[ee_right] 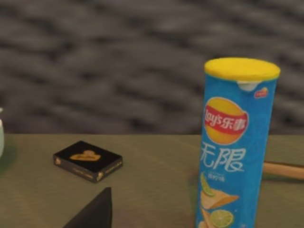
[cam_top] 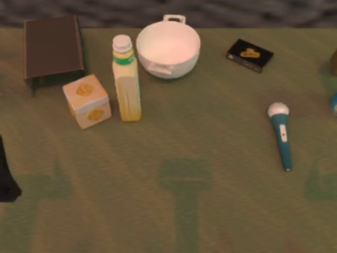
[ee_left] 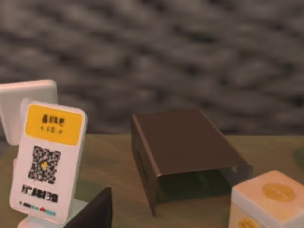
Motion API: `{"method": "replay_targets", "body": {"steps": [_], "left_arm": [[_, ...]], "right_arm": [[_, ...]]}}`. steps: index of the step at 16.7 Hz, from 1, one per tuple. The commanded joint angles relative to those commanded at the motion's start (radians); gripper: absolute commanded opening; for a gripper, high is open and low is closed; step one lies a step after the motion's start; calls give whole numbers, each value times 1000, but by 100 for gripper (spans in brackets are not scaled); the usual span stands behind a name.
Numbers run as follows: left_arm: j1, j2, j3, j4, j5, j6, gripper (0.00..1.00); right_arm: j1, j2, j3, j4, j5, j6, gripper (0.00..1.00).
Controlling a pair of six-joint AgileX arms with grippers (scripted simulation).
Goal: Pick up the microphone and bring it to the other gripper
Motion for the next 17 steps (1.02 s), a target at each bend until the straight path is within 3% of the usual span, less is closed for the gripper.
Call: {"method": "replay_targets", "body": {"steps": [7,17], "left_arm": [[0,0,0,0,0,0,100],[0,0,0,0,0,0,100]], "right_arm": [[40,157,132,-84,-7,34,100],[175,1072,758,-504,20,193,100]]}}
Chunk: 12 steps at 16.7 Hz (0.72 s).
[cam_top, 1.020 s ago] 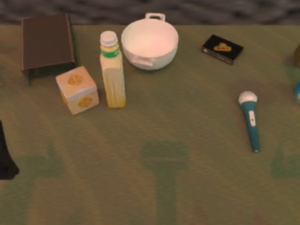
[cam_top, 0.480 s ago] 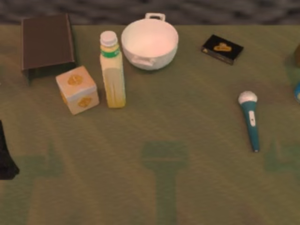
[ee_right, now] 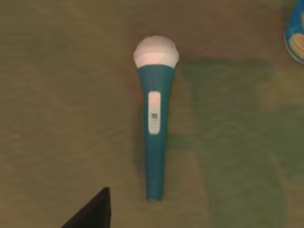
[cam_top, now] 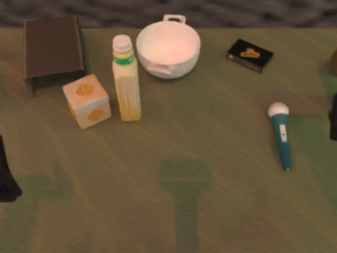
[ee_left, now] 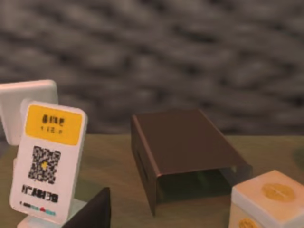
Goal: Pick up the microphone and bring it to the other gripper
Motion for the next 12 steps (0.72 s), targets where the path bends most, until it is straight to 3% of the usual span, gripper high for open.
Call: {"method": "replay_targets", "body": {"steps": [7,12], "left_arm": [[0,0,0,0,0,0,100],[0,0,0,0,0,0,100]], "right_arm": [[92,637,413,-273,14,103,100],[129,844,556,-366,14,139,100]]}}
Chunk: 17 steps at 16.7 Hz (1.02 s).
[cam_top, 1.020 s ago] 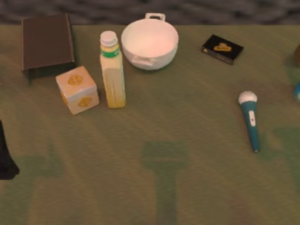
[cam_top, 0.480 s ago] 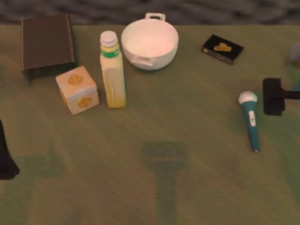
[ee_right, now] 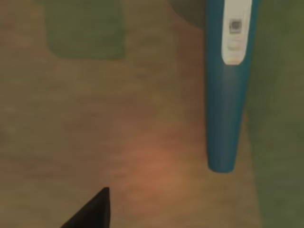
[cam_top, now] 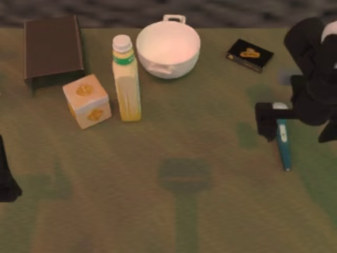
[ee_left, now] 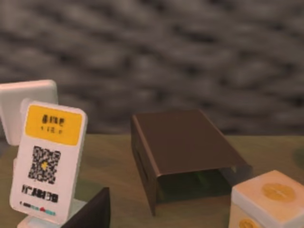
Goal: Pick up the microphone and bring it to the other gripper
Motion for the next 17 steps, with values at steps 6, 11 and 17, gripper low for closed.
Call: {"method": "replay_targets", "body": {"steps": [6,11,17], "left_arm": [[0,0,0,0,0,0,100],[0,0,0,0,0,0,100],[0,0,0,0,0,0,100]], "right_arm": [[-3,9,2,1,0,0,100],[-3,116,-49,163,0,-2,100],[-6,232,-108,333,1,-3,100]]}}
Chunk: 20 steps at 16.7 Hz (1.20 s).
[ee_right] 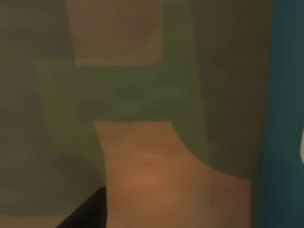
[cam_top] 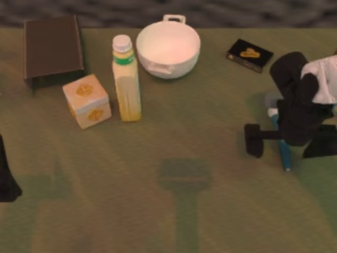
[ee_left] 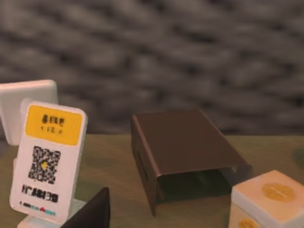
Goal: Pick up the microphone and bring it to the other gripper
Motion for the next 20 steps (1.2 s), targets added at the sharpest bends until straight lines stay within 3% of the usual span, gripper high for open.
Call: {"method": "replay_targets", "body": {"steps": [3,16,20], "left_arm": [[0,0,0,0,0,0,100],[0,0,0,0,0,0,100],[0,0,0,0,0,0,100]], "right_arm": [[0,0,0,0,0,0,100],[0,0,0,0,0,0,2],[0,0,0,0,0,0,0]]}}
